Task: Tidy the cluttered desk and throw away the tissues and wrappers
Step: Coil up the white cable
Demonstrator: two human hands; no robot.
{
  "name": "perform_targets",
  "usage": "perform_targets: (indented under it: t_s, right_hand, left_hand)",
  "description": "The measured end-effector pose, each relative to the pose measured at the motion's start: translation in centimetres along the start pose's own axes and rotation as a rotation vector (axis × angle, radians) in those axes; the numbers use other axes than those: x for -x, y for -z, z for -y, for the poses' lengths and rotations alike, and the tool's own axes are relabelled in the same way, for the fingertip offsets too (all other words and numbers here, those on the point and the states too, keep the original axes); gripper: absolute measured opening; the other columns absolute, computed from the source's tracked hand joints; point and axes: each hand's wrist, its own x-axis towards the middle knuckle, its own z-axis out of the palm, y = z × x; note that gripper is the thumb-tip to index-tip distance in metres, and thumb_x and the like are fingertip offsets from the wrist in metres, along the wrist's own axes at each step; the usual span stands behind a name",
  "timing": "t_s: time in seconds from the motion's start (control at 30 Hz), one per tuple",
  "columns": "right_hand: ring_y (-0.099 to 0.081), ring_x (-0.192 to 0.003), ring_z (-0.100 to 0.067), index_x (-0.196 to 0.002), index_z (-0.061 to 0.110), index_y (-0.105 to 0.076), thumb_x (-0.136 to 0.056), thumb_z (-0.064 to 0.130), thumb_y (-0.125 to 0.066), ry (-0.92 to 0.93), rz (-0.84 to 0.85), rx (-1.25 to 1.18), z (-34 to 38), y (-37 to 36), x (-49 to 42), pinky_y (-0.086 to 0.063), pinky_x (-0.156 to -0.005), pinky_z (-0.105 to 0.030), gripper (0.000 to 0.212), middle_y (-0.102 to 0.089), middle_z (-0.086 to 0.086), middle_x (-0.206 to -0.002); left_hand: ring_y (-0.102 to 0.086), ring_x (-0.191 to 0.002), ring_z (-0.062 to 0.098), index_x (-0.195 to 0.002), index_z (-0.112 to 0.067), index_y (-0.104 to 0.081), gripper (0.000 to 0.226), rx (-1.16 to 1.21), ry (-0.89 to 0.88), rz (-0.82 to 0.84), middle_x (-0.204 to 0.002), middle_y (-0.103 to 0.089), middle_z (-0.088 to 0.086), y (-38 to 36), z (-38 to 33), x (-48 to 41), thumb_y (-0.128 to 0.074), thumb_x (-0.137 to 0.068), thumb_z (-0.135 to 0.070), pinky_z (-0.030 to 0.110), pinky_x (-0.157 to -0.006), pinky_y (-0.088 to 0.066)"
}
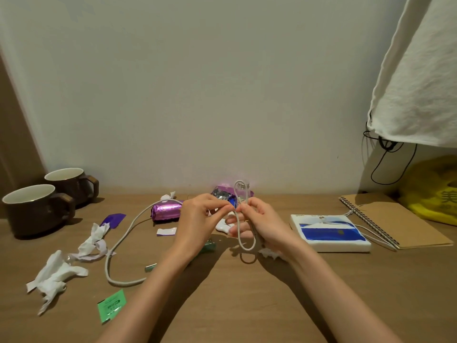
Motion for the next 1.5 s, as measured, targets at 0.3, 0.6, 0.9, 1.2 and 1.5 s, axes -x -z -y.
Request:
perform_targets:
  t_s: [0.3, 0.6, 0.9, 1.2, 1.5]
  right_hand:
    - [-0.038, -0.05, -0.006, -0.104, 0.012, -0.059, -0.103, 0.02, -0.036, 0.071, 0.001, 0.282, 0.9, 0.7, 0.2, -0.033, -0.048, -0.018, 0.025, -0.047, 0.005, -0.061]
    - [-0.035, -0.054, -0.006, -0.088, 0.02, -0.068, -0.102, 0.024, -0.039, 0.073, 0.087, 0.357, 0.9, 1.2, 0.6, -0.033, -0.054, -0.021, 0.032, -0.042, 0.008, -0.063]
    - [-0.059, -0.06, -0.008, -0.102, 0.001, -0.07, -0.087, 0.01, -0.062, -0.122, 0.19, -0.154, 1.5, 2.0, 0.6, -0.055, -0.076, -0.028, 0.019, -0.067, -0.002, -0.074]
    - [-0.066, -0.065, -0.017, -0.094, -0.002, -0.067, -0.08, 0.006, -0.06, 0.01, -0.005, -0.796, 2.3, 2.2, 0.3, -0.058, -0.078, -0.036, 0.018, -0.068, -0.014, -0.078]
    - [-0.07, -0.093, -0.006, -0.106, 0.019, -0.071, -0.091, 0.025, -0.06, 0.196, -0.274, -0.059, 0.5, 0.8, 0.1, -0.055, -0.081, -0.025, 0.019, -0.076, 0.007, -0.094]
  left_hand:
    - [-0.057, -0.074, 0.005, -0.095, -0.021, -0.074, 0.015, -0.029, -0.028, 0.0, -0.083, -0.067, -0.006, 1.7, 0.9, -0.6, -0.063, -0.086, -0.026, 0.025, -0.064, -0.049]
    - [-0.058, -0.074, 0.006, -0.09, -0.019, -0.07, 0.007, -0.09, -0.072, -0.16, -0.081, -0.06, -0.013, 2.3, 0.4, -0.9, -0.066, -0.086, -0.022, 0.017, -0.065, -0.045]
    - [-0.057, -0.077, 0.003, -0.089, -0.019, -0.07, 0.01, 0.023, 0.01, -0.181, -0.08, -0.061, -0.011, 1.8, 0.5, -0.9, -0.064, -0.086, -0.026, 0.014, -0.064, -0.044]
    - [-0.055, -0.076, -0.008, -0.11, -0.02, -0.064, 0.021, 0.158, 0.196, -0.08, -0.084, -0.059, -0.017, 1.3, 0.6, -0.6, -0.049, -0.096, -0.023, 0.016, -0.067, -0.047]
    - [-0.056, -0.067, -0.003, -0.091, -0.02, -0.067, 0.013, -0.002, 0.081, 0.139, -0.075, -0.065, -0.011, -0.4, -1.1, 0.0, -0.057, -0.092, -0.029, 0.011, -0.057, -0.04]
